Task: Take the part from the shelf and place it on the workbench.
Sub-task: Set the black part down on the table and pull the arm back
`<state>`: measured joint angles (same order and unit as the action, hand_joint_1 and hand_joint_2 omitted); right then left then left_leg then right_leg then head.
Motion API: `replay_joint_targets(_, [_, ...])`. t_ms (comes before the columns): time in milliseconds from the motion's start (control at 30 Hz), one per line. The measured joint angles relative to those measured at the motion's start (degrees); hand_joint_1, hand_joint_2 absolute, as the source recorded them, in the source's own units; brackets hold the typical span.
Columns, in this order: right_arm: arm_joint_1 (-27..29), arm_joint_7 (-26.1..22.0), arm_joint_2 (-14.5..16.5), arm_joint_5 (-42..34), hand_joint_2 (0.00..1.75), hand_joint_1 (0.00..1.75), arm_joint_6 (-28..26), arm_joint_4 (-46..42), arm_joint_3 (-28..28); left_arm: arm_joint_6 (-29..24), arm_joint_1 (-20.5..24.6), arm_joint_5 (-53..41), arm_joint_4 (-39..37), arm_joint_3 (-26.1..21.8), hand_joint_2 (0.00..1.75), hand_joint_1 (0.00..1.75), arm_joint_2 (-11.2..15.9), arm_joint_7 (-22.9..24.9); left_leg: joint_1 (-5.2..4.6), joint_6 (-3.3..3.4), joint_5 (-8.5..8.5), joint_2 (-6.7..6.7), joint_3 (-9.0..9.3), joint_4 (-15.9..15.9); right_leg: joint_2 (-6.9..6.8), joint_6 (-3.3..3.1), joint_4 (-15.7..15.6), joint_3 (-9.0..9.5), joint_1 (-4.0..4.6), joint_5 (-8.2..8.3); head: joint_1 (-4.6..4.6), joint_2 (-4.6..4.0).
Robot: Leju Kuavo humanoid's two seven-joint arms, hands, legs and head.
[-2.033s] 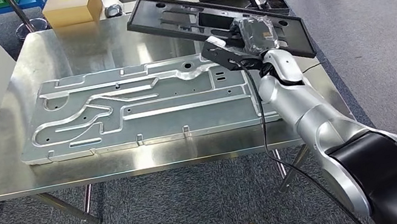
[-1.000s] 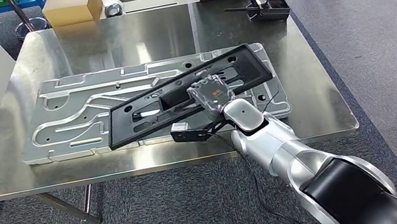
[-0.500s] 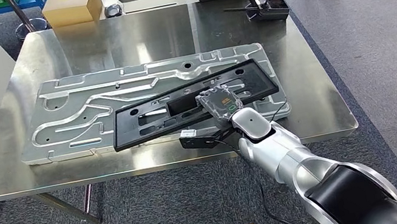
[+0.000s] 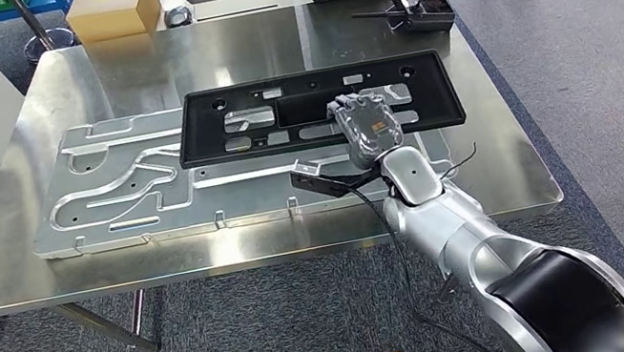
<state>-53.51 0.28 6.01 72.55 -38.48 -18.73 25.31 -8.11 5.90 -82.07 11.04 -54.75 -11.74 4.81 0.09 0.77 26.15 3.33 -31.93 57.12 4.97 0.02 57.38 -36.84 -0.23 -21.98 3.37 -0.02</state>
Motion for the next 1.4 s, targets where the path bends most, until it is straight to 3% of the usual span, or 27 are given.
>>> replay_joint_targets(333, [-2.6,1.3,1.2,3.6,1.75,1.75,2.3,-0.8,-0.7,0.1,0.2,0.0,0.0,0.0,1.75,0.0,0.1,0.2,-0.27,0.22,0.09,0.01,-0.21,0.4,0.03,0.18,0.0,0.01,-0.11,0.2,0.0,0.0])
replay_joint_targets(433, [-2.8,1.3,1.4,3.8,1.75,1.75,3.2,-0.8,-0.7,0.1,0.3,0.0,0.0,0.0,1.75,0.0,0.1,0.2,-0.01,1.29,0.59,-0.23,0.34,-0.3,-0.29,0.72,1.6,-0.35,0.08,0.59,-0.01,0.0])
replay_joint_targets(533, [-3.4,1.0,1.8,4.0,1.75,1.75,4.3,-0.8,-0.7,0.0,0.3,0.0,0.0,0.0,1.75,0.0,0.0,0.2,0.31,1.9,1.05,-0.94,1.54,-0.6,-2.8,1.25,7.9,-3.73,-0.01,-2.2,-0.01,0.0])
replay_joint_targets(600, [-3.5,0.8,2.1,4.2,1.75,1.75,5.0,-0.7,-0.7,-0.2,0.2,0.0,0.0,0.0,1.75,0.0,0.0,0.3,0.51,1.61,1.55,-1.44,2.2,-0.6,-3.96,1.98,14.7,-7.86,-0.55,-4.62,-0.01,0.0])
replay_joint_targets(633, [-3.4,0.7,2.2,4.3,1.75,1.75,5.3,-0.7,-0.7,-0.2,0.1,0.0,0.0,0.0,1.75,0.0,0.0,0.3,0.69,1.28,1.94,-1.61,2.67,-0.5,-4.25,2.39,16.5,-9.21,-0.92,-4.68,-0.01,0.0])
replay_joint_targets(667, [-3.3,0.7,2.3,4.4,1.75,1.75,5.5,-0.6,-0.7,-0.3,0.0,0.1,0.0,-0.1,1.75,0.0,0.0,0.3,0.94,0.88,2.43,-1.72,3.28,-0.5,-4.49,2.8,16.3,-9.6,-1.3,-3.88,-0.02,0.0])
replay_joint_targets(700, [-3.3,0.6,2.4,4.4,1.75,1.75,5.7,-0.6,-0.7,-0.4,-0.1,0.1,0.0,-0.1,1.75,0.0,0.0,0.3,1.25,0.43,3.03,-1.79,4.04,-0.5,-4.72,3.15,13.9,-8.83,-1.65,-2.25,-0.02,0.0])
replay_joint_targets(767, [-3.3,0.6,2.4,4.5,1.75,1.75,5.9,-0.5,-0.7,-0.5,-0.3,0.1,0.0,-0.1,1.75,0.0,0.0,0.4,1.8,-0.57,4.47,-1.94,5.69,-0.5,-5.21,3.6,6.3,-5.86,-2.07,1.65,-0.02,0.0])
replay_joint_targets(833, [-3.3,0.6,2.5,4.5,1.75,1.75,6.0,-0.3,-0.7,-0.6,-0.3,0.1,0.0,-0.1,1.75,0.0,0.0,0.4,1.94,-1.65,5.63,-2.23,6.72,-0.9,-5.52,2.81,1.7,-4.22,-1.72,2.91,-0.02,0.0])
replay_joint_targets(933, [-3.0,0.5,2.9,4.6,1.75,1.75,6.1,-0.3,-0.8,-0.8,0.0,0.2,0.0,-0.1,1.75,0.0,0.0,0.7,1.92,-3.0,4.78,-2.54,7.14,-0.3,-5.52,0.69,1.0,-3.12,-1.33,1.66,0.01,0.0])
replay_joint_targets(967, [-3.0,0.5,3.0,4.6,1.75,1.75,6.2,-0.3,-0.8,-0.9,0.1,0.2,0.0,-0.2,1.75,0.0,0.0,0.8,1.98,-3.25,3.46,-2.61,6.03,2.3,-5.5,0.15,0.8,-2.33,-1.38,1.19,0.01,0.0])
replay_joint_targets(1033, [-2.9,0.4,3.1,4.6,1.75,1.75,6.3,-0.2,-0.9,-0.9,0.2,0.4,0.0,-0.3,1.75,0.0,0.0,1.0,2.03,-3.41,2.03,-2.77,1.24,10.0,-5.4,-0.62,0.0,-0.42,-1.39,0.29,0.03,0.0])
replay_joint_targets(1067, [-2.7,0.2,3.1,4.6,1.75,1.75,6.5,-0.1,-0.9,-0.9,0.2,0.4,0.0,-0.3,1.75,0.0,0.0,1.0,1.96,-3.42,3.16,-2.84,-1.41,13.4,-5.3,-0.89,-0.4,0.58,-1.26,-0.27,0.03,0.0])
replay_joint_targets(1133, [-2.0,-0.2,3.2,4.5,1.75,1.75,6.8,0.1,-1.0,-0.9,0.1,0.6,0.0,-0.5,1.75,0.0,0.0,1.1,1.69,-3.28,8.45,-2.86,-5.43,16.4,-4.97,-1.21,-0.9,2.63,-0.9,-1.55,0.04,0.0])
replay_joint_targets(1167, [-1.8,-0.4,3.3,4.5,1.75,1.75,6.9,0.2,-1.1,-0.9,0.1,0.6,0.0,-0.6,1.75,0.0,0.0,1.2,1.51,-3.05,10.42,-2.87,-6.59,15.8,-4.79,-1.33,-0.9,3.6,-0.69,-2.23,0.03,0.0])
replay_joint_targets(1200, [-1.7,-0.6,3.4,4.5,1.75,1.75,6.9,0.2,-1.1,-0.9,0.0,0.6,0.0,-0.7,1.75,0.0,0.0,1.2,1.31,-2.65,10.59,-2.87,-7.19,13.8,-4.58,-1.42,-1.0,4.54,-0.45,-2.93,0.03,0.0])
replay_joint_targets(1233, [-1.7,-0.7,3.6,4.5,1.75,1.75,6.9,0.2,-1.2,-0.9,0.0,0.7,0.0,-0.8,1.75,0.0,0.0,1.2,1.05,-2.08,8.4,-2.87,-7.28,10.8,-4.43,-1.48,-1.0,5.45,-0.19,-3.63,0.03,0.0])
replay_joint_targets(1333, [-1.6,-1.0,4.0,4.4,1.75,1.75,6.8,0.3,-1.5,-0.8,-0.2,1.0,0.0,-1.4,1.75,0.0,0.1,1.4,-0.04,-0.28,-4.32,-2.66,-6.86,1.1,-4.03,-1.29,-0.6,7.16,0.46,-5.55,0.02,0.0])
replay_joint_targets(1367, [-1.6,-1.0,4.1,4.4,1.75,1.75,6.8,0.3,-1.5,-0.8,-0.3,1.3,0.0,-1.5,1.75,0.0,0.1,1.5,-0.29,-0.02,-6.63,-2.56,-6.88,0.0,-3.88,-1.05,-0.4,7.23,0.54,-6.02,0.03,0.0])
replay_joint_targets(1400, [-1.6,-1.1,4.3,4.4,1.75,1.75,6.7,0.3,-1.6,-0.7,-0.2,1.5,0.0,-1.6,1.75,0.0,0.0,1.6,-0.39,0.03,-7.11,-2.46,-6.96,-0.1,-3.74,-0.76,-0.2,7.23,0.61,-6.36,0.04,0.0])
